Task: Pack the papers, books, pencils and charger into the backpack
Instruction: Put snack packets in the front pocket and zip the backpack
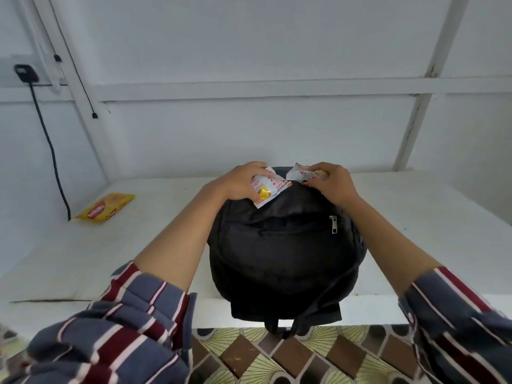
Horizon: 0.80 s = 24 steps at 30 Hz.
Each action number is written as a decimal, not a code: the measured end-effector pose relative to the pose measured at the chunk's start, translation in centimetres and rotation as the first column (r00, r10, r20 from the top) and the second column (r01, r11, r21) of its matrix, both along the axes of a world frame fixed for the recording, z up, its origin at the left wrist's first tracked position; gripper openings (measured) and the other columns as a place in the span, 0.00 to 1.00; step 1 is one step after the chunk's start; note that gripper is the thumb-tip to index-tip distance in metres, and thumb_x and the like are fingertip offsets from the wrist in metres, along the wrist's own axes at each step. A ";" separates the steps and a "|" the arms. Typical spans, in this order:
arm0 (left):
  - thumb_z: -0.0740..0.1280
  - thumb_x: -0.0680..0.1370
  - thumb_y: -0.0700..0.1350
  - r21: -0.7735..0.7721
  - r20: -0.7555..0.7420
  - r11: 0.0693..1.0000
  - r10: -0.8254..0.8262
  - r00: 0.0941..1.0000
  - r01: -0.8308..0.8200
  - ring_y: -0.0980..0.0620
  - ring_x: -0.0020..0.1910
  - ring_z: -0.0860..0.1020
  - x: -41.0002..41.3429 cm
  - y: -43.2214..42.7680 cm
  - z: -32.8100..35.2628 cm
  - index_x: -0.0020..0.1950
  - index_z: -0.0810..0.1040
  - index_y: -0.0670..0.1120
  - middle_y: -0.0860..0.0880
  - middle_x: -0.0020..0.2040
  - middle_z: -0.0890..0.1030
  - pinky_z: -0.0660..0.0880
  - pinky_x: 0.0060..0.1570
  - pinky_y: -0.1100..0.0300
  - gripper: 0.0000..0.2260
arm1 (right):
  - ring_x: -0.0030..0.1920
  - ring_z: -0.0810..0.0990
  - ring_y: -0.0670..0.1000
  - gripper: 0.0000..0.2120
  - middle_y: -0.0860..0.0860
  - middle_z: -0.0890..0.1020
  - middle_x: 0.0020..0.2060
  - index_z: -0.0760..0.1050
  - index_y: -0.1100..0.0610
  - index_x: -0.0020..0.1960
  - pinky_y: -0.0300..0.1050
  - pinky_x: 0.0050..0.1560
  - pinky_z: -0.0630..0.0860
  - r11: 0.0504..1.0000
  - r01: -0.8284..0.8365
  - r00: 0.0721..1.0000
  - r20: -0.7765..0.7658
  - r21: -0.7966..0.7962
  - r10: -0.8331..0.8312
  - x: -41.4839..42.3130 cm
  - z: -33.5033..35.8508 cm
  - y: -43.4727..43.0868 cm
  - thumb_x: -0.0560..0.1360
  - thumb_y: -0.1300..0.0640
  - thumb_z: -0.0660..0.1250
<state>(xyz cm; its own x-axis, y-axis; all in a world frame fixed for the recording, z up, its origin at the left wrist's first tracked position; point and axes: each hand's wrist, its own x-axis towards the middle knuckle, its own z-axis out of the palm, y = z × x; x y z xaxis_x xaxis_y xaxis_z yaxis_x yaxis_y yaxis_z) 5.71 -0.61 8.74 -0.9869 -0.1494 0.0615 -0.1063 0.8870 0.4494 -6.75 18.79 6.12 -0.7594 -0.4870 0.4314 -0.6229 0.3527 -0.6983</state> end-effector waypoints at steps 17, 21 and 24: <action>0.72 0.70 0.53 -0.155 -0.220 0.988 -0.059 0.974 0.025 0.50 0.55 0.74 1.7 2.5 -2.2 0.51 0.76 0.54 0.54 0.54 0.77 0.63 0.64 0.48 0.12 | 0.50 0.76 0.48 0.12 0.50 0.81 0.50 0.80 0.56 0.54 0.38 0.50 0.69 0.999 -0.050 0.996 0.070 0.005 0.049 2.4 0.3 3.5 0.70 0.61 0.71; 0.78 0.63 0.47 -0.139 -0.078 0.984 -0.121 0.990 0.109 0.49 0.69 0.64 2.3 2.3 -2.8 0.52 0.75 0.53 0.50 0.71 0.64 0.63 0.67 0.51 0.21 | 0.50 0.78 0.48 0.12 0.51 0.82 0.51 0.80 0.56 0.53 0.40 0.51 0.73 0.996 -0.084 0.991 0.098 -0.032 0.087 3.0 0.6 3.5 0.70 0.61 0.72; 0.75 0.67 0.38 -0.040 -0.150 0.994 -0.111 0.982 0.106 0.47 0.72 0.60 2.4 2.0 -3.1 0.50 0.78 0.48 0.47 0.74 0.58 0.63 0.66 0.58 0.14 | 0.47 0.78 0.43 0.11 0.51 0.82 0.49 0.80 0.57 0.52 0.31 0.47 0.73 0.985 -0.155 0.980 0.113 -0.081 0.163 4.1 1.2 3.7 0.69 0.63 0.73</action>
<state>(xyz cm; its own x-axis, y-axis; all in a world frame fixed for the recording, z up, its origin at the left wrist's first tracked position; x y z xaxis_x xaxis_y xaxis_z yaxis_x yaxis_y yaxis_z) 8.07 1.42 5.66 -0.9760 -0.0374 0.2147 0.0588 0.9034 0.4247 -2.68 22.51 7.30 -0.7228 -0.5767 0.3807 -0.5778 0.2022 -0.7907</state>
